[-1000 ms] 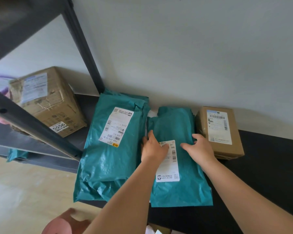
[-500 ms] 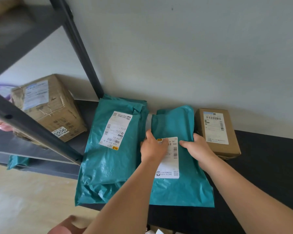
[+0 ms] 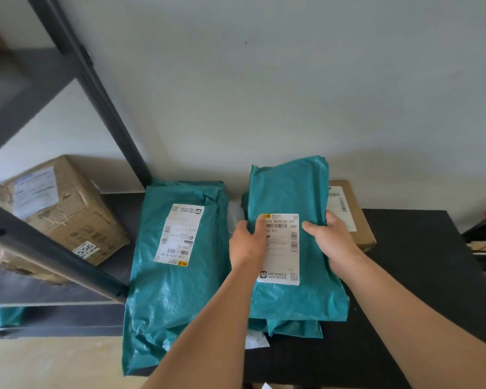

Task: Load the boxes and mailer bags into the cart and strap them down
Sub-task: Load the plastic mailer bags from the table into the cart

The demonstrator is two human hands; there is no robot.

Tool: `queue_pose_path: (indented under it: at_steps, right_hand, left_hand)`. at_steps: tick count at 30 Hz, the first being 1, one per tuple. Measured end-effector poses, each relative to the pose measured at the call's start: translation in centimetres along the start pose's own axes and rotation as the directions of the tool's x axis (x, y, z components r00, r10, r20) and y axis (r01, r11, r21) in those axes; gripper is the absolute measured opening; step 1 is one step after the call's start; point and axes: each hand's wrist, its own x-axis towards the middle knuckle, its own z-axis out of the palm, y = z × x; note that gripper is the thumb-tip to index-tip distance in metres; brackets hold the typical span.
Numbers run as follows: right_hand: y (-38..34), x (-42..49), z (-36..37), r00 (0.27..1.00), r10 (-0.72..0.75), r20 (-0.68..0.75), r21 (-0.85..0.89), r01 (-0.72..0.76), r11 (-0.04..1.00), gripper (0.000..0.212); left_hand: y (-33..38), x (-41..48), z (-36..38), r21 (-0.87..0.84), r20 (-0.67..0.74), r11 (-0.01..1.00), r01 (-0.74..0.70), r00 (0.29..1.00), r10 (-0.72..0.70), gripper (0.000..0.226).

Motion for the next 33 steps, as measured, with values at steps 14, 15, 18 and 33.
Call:
queue_pose_path:
  at_steps: [14,15,18,33]
  right_hand:
    - [1.8,-3.9,-5.3,0.949,-0.120,-0.291,-0.013,0.122,0.992,0.017]
    - [1.9,-4.2,-6.1,0.946,-0.119,-0.301,-0.008,0.122,0.993,0.017]
    - [2.6,-4.7,-8.7,0.937,-0.100,-0.334,0.026,0.115,0.993,0.016]
    - [9.6,-10.3,-30.4,0.884,-0.025,-0.468,0.157,0.111,0.981,0.022]
  left_hand:
    - [2.0,-4.4,4.5,0.042,-0.019,0.957,-0.285,0.958,0.286,0.043]
    - [2.4,-4.9,5.1,0.047,-0.009,0.954,-0.295,0.955,0.295,0.042]
    - [3.5,-6.5,6.9,0.066,0.008,0.938,-0.340,0.940,0.340,0.040]
    - [6.5,-21.8,23.9,0.107,0.184,0.888,-0.448,0.886,0.425,0.042]
